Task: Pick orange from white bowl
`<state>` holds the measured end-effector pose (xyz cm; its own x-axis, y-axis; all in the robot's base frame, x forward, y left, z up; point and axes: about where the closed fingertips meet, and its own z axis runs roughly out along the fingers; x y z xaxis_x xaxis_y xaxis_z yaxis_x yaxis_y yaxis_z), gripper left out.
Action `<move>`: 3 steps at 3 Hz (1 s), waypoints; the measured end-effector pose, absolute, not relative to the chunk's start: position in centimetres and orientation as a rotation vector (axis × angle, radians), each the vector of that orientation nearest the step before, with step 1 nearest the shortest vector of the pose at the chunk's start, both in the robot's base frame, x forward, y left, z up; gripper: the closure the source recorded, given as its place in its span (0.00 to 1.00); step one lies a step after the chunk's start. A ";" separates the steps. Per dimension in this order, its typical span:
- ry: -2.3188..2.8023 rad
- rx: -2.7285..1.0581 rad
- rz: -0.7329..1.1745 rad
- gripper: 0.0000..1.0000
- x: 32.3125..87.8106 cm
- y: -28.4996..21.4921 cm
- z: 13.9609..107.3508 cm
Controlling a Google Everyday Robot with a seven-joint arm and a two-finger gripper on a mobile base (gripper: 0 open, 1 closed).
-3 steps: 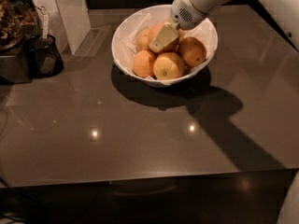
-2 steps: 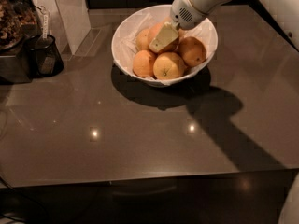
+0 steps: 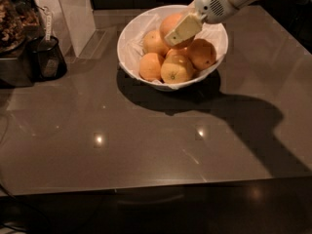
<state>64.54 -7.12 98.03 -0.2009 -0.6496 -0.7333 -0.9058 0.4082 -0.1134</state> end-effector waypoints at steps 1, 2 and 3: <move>1.798 -1.322 0.605 1.00 62.3 -9.9 101.3; 1.694 -1.267 0.752 1.00 59.2 -13.7 103.7; 1.644 -1.208 0.798 1.00 56.2 -17.4 105.5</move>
Offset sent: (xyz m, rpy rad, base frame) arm -0.0966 -0.1342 0.0930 0.4828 -0.0235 0.1725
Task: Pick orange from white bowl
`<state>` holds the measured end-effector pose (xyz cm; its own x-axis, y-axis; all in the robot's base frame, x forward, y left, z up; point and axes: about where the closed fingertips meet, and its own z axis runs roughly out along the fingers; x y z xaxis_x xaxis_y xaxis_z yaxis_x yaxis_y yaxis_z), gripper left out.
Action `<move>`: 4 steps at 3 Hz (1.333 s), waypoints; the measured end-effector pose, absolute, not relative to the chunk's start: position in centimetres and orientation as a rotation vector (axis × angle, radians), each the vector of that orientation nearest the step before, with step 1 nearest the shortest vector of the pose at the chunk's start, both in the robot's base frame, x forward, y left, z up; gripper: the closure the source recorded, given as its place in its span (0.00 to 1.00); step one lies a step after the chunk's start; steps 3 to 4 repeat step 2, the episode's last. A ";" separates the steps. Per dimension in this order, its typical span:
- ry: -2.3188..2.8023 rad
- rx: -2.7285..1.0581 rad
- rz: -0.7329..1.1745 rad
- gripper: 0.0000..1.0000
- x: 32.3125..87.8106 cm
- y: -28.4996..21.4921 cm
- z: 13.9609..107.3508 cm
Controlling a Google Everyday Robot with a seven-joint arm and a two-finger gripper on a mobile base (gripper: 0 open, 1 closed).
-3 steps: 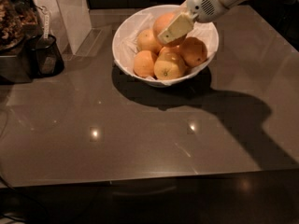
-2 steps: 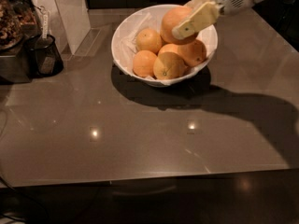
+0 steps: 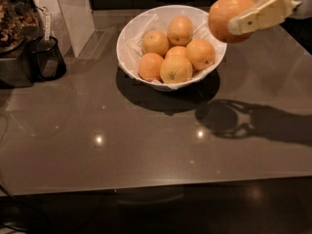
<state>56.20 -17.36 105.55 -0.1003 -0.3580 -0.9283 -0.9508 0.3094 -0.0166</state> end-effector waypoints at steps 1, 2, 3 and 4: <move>1.644 -1.158 0.779 1.00 53.8 -19.8 106.4; 1.649 -1.151 0.775 1.00 53.7 -20.2 106.4; 1.649 -1.151 0.775 1.00 53.7 -20.2 106.4; 1.649 -1.151 0.775 1.00 53.7 -20.2 106.4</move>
Offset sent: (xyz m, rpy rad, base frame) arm -0.0199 -0.0209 0.0080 0.0174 -0.0096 -0.0353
